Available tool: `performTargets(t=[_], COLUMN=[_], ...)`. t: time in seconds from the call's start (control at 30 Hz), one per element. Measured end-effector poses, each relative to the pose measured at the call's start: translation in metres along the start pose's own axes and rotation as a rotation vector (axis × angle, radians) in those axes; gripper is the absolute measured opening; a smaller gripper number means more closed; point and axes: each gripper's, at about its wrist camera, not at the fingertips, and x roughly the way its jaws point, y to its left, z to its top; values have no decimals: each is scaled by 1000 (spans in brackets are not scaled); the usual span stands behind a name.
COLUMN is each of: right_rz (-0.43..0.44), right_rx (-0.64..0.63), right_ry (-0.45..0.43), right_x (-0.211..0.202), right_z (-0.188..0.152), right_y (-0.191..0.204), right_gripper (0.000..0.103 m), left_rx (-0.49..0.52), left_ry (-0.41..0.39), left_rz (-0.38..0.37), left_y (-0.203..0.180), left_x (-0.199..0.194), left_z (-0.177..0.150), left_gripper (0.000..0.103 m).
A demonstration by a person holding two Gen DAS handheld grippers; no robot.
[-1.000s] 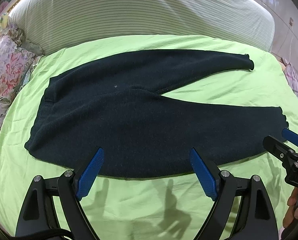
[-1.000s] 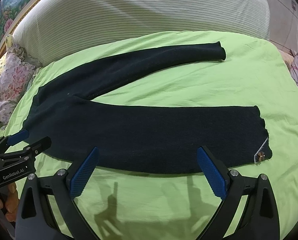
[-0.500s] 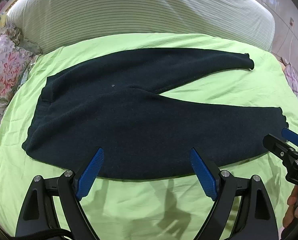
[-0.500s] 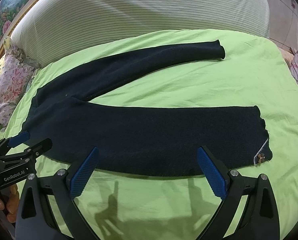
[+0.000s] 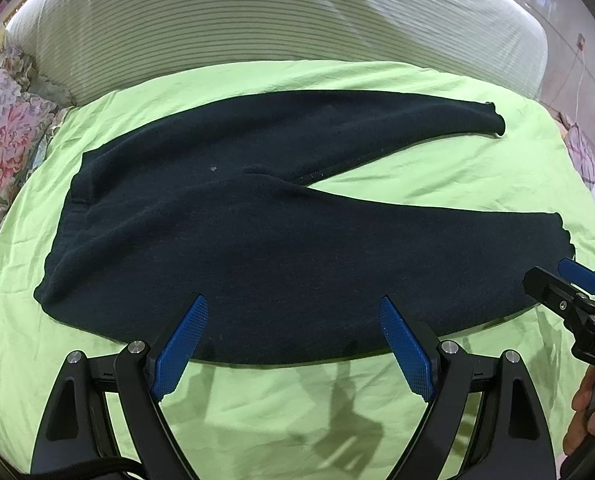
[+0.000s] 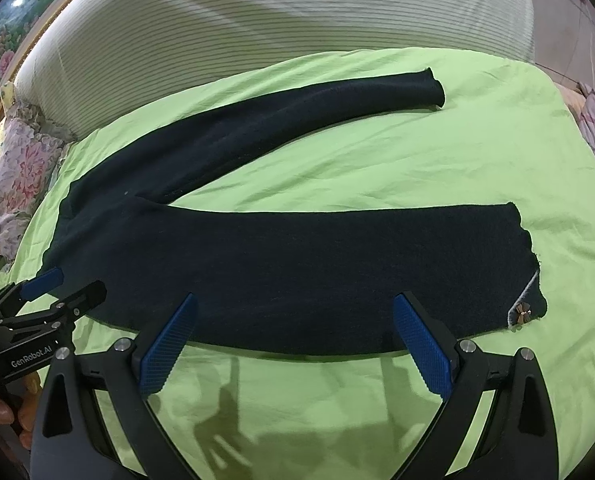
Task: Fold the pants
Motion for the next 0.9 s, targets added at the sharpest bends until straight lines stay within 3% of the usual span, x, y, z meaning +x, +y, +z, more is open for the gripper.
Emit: performTargets(t=[0.5, 0.67, 0.9], right_rz=[20, 12, 24], right_rx=[21, 16, 47], right_ry=[-5, -20, -25], right_x=[-1, 4, 27], right_z=[10, 42, 109], right_y=[-18, -37, -76], right_gripper=[98, 98, 98], left_rx=[36, 74, 127], left_ry=[-7, -8, 11], left_rz=[-16, -78, -106], left_y=[-12, -19, -26], left_x=[8, 14, 52], left_z=[18, 48, 123], left_gripper=[90, 90, 90])
